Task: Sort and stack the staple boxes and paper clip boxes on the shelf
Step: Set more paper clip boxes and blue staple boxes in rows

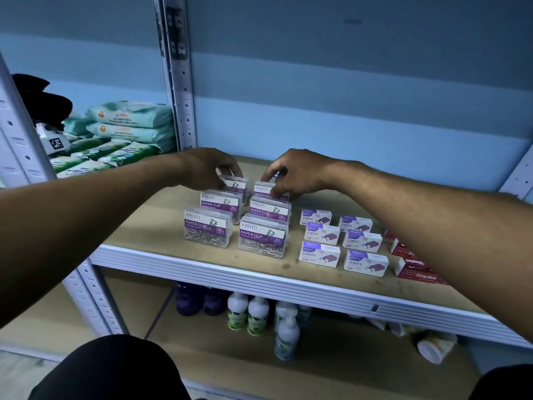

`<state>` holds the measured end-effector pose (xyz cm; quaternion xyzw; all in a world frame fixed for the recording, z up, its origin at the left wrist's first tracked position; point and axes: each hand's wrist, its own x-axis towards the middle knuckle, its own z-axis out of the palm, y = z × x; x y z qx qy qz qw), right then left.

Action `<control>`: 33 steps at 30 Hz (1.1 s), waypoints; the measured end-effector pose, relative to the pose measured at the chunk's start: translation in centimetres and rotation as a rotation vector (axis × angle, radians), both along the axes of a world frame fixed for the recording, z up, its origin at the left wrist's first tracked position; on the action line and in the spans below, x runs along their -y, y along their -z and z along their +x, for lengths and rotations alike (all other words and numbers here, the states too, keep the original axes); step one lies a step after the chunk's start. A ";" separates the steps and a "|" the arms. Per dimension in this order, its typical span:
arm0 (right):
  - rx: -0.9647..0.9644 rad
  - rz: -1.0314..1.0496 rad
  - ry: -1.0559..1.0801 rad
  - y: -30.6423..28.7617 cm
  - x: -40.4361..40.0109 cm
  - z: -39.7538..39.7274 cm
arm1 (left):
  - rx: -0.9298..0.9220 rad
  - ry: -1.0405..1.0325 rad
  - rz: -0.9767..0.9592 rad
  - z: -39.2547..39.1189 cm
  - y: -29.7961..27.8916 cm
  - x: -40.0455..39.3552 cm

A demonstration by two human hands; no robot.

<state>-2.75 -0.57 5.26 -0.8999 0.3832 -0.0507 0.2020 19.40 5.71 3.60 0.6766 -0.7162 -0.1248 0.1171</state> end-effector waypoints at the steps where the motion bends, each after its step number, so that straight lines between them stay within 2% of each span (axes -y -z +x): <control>1: -0.001 -0.003 0.003 0.0 0.0 0.0 | 0.004 -0.001 0.001 0.0 0.0 0.1; 7: 0.017 0.056 0.022 -0.4 0.0 -0.4 | -0.025 -0.010 0.025 -0.1 -0.7 0.3; 11: 0.060 0.066 0.082 -1.2 0.4 -1.8 | -0.053 0.002 -0.052 -0.4 -1.9 0.6; 19: -0.053 -0.097 0.184 -2.5 1.8 -6.8 | -0.046 0.012 -0.203 -3.0 -3.4 1.5; 27: -0.162 -0.164 0.294 -0.9 4.9 -11.5 | -0.016 0.115 -0.212 -6.4 -3.0 4.6; 33: -0.214 -0.201 0.390 1.2 8.8 -13.2 | 0.081 0.134 -0.161 -7.7 -1.6 8.5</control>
